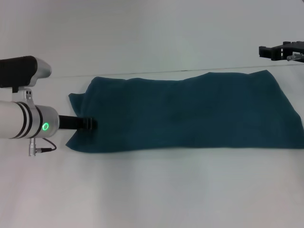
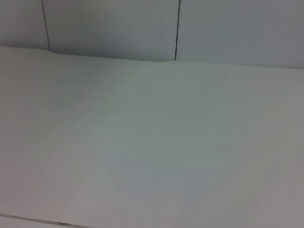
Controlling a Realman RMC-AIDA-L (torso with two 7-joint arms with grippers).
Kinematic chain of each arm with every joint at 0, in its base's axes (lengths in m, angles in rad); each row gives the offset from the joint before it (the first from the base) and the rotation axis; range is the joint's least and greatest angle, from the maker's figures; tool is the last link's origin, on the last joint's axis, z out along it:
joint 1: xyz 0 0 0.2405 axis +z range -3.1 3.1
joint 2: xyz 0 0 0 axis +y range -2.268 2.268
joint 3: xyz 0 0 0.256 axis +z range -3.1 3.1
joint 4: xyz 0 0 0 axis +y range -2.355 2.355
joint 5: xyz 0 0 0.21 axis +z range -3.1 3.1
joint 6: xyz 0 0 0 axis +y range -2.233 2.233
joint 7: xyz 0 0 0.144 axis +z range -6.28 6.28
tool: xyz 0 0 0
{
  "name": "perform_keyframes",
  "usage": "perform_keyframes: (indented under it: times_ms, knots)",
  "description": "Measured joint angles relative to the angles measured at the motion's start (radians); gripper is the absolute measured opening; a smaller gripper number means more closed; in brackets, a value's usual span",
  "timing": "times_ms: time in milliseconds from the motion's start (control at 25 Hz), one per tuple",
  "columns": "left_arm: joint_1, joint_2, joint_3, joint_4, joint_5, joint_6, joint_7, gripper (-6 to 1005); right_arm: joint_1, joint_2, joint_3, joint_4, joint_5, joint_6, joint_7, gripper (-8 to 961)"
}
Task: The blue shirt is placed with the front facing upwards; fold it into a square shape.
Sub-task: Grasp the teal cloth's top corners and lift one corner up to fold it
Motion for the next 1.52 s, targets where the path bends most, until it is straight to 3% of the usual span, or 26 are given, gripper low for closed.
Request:
perform_keyframes:
  times_ms: [80, 520, 720, 880, 1040, 1320, 1520]
  knots:
    - [0.005, -0.005, 0.0, 0.014, 0.0, 0.0, 0.0, 293, -0.002, 0.001, 0.0, 0.0, 0.001, 0.0, 0.001, 767]
    - [0.026, -0.016, 0.002, 0.088, 0.0, 0.047, 0.0, 62, -0.009, 0.017, 0.005, 0.0, 0.018, 0.012, 0.001, 755]
    - [0.039, -0.019, 0.003, 0.136, 0.0, 0.073, 0.001, 31, -0.025, 0.032, 0.005, -0.003, 0.145, 0.032, -0.076, 746]
    - [0.049, -0.022, 0.005, 0.168, 0.0, 0.089, 0.0, 33, -0.063, 0.044, 0.001, 0.003, 0.438, 0.019, -0.326, 738]
    - [0.054, -0.022, 0.007, 0.191, -0.02, 0.105, 0.007, 34, -0.096, 0.049, 0.001, 0.095, 0.818, -0.023, -0.73, 731]
    - [0.062, -0.022, 0.01, 0.217, -0.054, 0.125, 0.024, 36, -0.078, 0.055, 0.004, 0.455, 1.314, -0.265, -1.595, 438]
    - [0.067, -0.022, 0.017, 0.252, -0.063, 0.153, 0.024, 38, -0.037, 0.064, 0.007, 0.655, 1.472, -0.373, -1.855, 255]
